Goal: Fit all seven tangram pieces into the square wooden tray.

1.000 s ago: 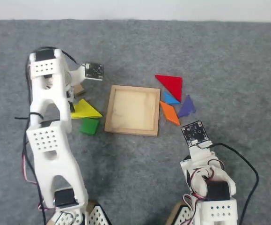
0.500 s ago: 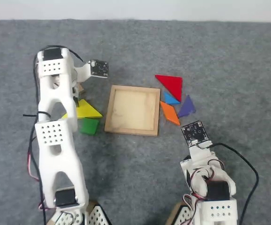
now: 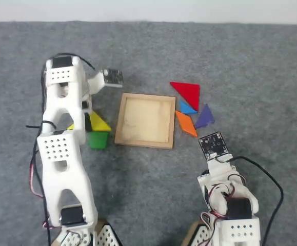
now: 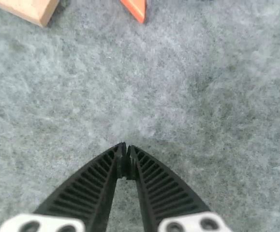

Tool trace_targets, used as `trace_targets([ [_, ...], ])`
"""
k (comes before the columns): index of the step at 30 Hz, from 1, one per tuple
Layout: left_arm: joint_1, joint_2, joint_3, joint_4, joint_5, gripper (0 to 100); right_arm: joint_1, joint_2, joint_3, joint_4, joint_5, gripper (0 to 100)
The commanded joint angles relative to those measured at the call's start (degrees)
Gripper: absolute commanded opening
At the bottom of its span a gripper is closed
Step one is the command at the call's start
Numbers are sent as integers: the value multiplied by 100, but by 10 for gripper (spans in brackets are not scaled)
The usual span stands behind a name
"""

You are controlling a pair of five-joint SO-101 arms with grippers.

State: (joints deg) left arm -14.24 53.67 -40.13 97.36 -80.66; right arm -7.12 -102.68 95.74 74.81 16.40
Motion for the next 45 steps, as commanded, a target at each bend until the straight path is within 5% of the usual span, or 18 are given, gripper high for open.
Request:
trace_targets([
  [1, 0, -396, 119, -545, -185, 270, 84, -110, 79, 13, 62, 6],
  [11, 18, 18, 40, -870, -387, 272, 84, -110, 79, 13, 62, 6],
  [21, 141, 79, -1130, 149, -378, 273, 84, -110, 79, 13, 62, 6],
  [31, 167, 721, -1235, -308, -387, 272, 84, -110, 79, 13, 62, 6],
  [45, 185, 1064, -2255, 149, -387, 284, 84, -110, 79, 13, 62, 6],
])
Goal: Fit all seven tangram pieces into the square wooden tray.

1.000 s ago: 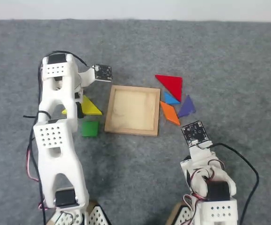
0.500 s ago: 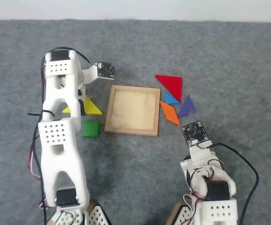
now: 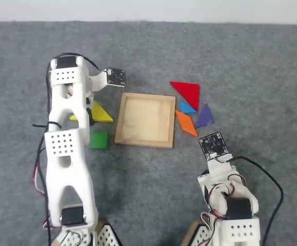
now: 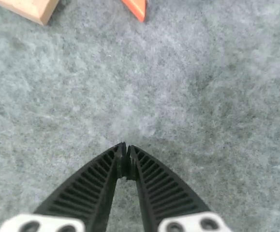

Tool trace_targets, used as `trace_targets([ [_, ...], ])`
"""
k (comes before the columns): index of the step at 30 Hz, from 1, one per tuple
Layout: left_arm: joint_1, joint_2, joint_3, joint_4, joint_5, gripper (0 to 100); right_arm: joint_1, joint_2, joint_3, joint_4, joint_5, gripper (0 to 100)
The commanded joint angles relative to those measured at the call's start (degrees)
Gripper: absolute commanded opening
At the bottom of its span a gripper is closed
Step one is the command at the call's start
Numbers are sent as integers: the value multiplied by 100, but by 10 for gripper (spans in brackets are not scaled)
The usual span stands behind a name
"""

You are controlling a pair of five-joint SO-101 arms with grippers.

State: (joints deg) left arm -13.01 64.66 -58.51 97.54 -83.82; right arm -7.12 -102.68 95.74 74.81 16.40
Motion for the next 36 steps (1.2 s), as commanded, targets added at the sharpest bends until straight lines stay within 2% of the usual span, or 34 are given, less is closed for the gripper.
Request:
trace_targets([
  [1, 70, -35, -549, 220, -70, 303, 84, -110, 79, 13, 62, 6],
  [5, 123, 26, -831, 255, -79, 381, 84, -110, 79, 13, 62, 6],
  [15, 123, 70, -822, 237, -686, 383, 84, -110, 79, 13, 62, 6],
  [22, 123, 484, -866, 123, -651, 383, 84, -110, 79, 13, 62, 6],
  [36, 176, 501, -1244, 299, -316, 378, 84, -110, 79, 13, 62, 6],
])
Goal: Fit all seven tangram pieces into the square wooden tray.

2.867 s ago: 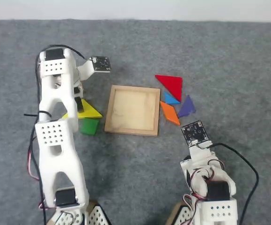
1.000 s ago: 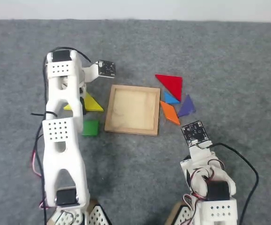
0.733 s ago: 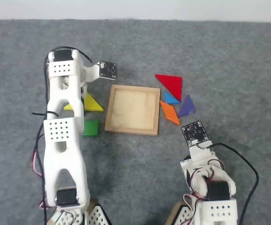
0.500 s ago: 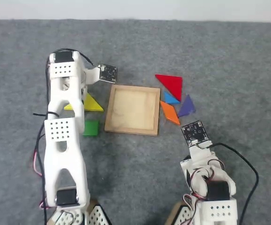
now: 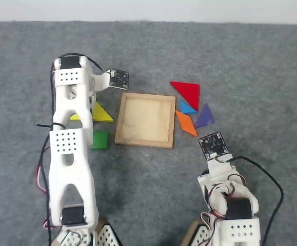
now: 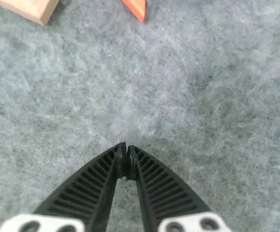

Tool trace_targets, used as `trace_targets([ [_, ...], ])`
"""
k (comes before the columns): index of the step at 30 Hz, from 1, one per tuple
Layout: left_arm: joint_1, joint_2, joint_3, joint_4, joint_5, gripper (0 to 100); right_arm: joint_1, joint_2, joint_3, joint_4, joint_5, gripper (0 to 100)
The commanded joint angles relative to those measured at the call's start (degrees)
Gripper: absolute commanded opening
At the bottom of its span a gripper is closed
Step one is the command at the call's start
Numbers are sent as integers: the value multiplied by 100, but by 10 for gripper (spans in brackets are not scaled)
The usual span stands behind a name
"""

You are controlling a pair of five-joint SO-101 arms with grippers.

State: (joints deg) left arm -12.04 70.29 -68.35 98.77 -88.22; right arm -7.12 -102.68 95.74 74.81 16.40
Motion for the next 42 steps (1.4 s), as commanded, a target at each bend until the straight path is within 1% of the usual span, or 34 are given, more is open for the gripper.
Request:
trace_targets([
  [1, 97, -18, -233, 176, 114, 367, 84, -110, 79, 13, 62, 6],
  [5, 123, 88, -198, 167, 123, 325, 84, -110, 79, 13, 62, 6],
  [17, 158, 123, -154, 176, 141, 323, 84, -110, 79, 13, 62, 6],
  [23, 149, 97, -180, 185, 352, 318, 84, -110, 79, 13, 62, 6],
  [28, 167, 97, -163, 185, 360, 219, 84, -110, 79, 13, 62, 6],
  [30, 176, 97, -163, 185, 360, 197, 84, -110, 79, 13, 62, 6],
  [38, 176, 26, -171, 193, 369, 195, 84, -110, 79, 13, 62, 6],
  [42, 176, -378, 207, 193, 369, 194, 84, -110, 79, 13, 62, 6],
])
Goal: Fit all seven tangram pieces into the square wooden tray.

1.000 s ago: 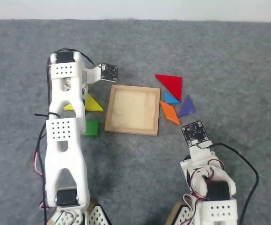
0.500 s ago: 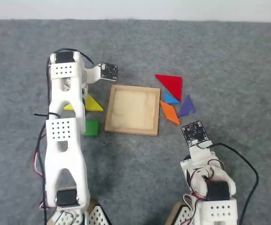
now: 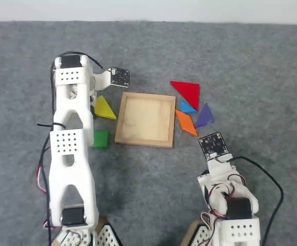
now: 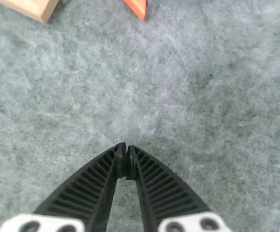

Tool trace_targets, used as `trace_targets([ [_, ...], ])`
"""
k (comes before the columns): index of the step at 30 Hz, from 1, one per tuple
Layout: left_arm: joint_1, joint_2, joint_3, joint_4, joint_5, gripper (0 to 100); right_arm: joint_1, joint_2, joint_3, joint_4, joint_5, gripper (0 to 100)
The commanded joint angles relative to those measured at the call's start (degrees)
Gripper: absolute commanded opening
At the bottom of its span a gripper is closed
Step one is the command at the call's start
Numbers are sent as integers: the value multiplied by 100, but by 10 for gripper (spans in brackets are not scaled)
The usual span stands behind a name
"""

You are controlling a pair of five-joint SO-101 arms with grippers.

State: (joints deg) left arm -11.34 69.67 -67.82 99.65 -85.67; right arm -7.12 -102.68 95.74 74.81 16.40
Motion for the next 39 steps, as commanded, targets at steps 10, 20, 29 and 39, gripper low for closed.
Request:
trace_targets([
  [10, 290, -1873, 2202, 105, -237, 191, 84, -110, 79, 13, 62, 6],
  [20, 501, -2980, 3776, 70, -457, 135, 84, -110, 79, 13, 62, 6],
  [29, 519, -3165, 4066, 79, -422, 135, 31, -119, 79, 13, 62, 6],
  [39, 413, -4624, 5112, -123, 607, 196, -22, -119, 79, -927, 756, 6],
])
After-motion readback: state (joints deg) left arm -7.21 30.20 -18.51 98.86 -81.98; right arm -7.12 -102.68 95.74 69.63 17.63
